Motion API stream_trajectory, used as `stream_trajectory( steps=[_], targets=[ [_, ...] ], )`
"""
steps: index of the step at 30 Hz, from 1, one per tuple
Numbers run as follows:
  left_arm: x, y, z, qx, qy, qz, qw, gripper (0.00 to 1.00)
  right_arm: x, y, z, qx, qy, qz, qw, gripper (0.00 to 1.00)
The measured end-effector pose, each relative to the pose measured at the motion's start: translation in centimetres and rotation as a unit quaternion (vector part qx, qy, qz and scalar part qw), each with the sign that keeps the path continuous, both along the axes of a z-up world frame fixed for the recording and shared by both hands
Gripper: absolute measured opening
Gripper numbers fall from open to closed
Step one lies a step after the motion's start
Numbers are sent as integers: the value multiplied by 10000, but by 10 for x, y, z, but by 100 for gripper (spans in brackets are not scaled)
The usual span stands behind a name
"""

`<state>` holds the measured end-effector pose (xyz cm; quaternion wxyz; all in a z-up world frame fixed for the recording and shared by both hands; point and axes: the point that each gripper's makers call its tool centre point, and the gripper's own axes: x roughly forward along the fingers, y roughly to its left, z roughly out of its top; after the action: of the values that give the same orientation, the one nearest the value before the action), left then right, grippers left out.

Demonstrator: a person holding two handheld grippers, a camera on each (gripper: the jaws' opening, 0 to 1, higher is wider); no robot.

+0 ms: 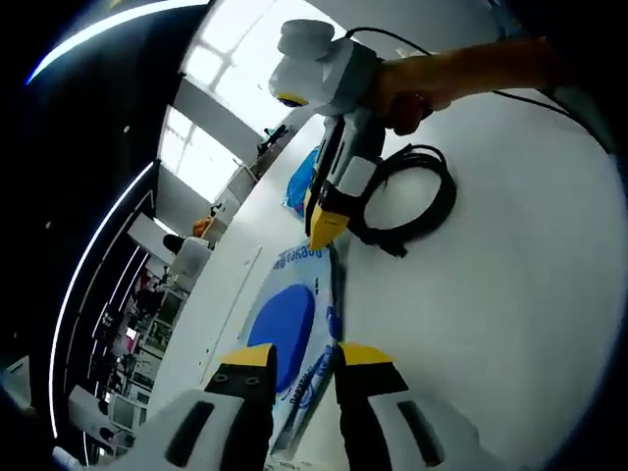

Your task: Arrange the tabletop items into an orderly group along one side of the table until the central work area is clear of visible clutter.

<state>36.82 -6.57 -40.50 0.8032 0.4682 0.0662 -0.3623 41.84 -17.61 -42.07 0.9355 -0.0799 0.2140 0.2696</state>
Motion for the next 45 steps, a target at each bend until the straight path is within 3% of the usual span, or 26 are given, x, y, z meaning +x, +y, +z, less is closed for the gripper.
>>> stream_trajectory(
  steps=[5,10,15,19,22,30,42,45],
  targets=[
    [2,-4,-7,4,132,-34,9999,21,4,1,-2,78,129,-88,9998,21],
    [6,-3,-17,330,61,-67,9994,21,3,3,-7,271,374,-141,9988,25],
    [8,-1,-21,357,141,-26,9993,21,1,7,-18,470,644,-153,9967,25],
    [9,0,-22,337,153,-16,9993,21,-5,11,-16,631,655,-96,9958,15],
    [10,-1,-22,320,159,-12,9994,21,-7,12,-16,556,619,-54,9965,14],
    [11,-2,-21,287,126,-4,9995,21,-12,14,-9,813,501,40,9954,8],
    [17,0,-21,576,-141,81,9982,21,-18,14,6,968,452,35,9943,6],
    [16,-2,-24,738,-182,37,9971,16,-19,15,6,942,431,57,9946,6]
  ],
)
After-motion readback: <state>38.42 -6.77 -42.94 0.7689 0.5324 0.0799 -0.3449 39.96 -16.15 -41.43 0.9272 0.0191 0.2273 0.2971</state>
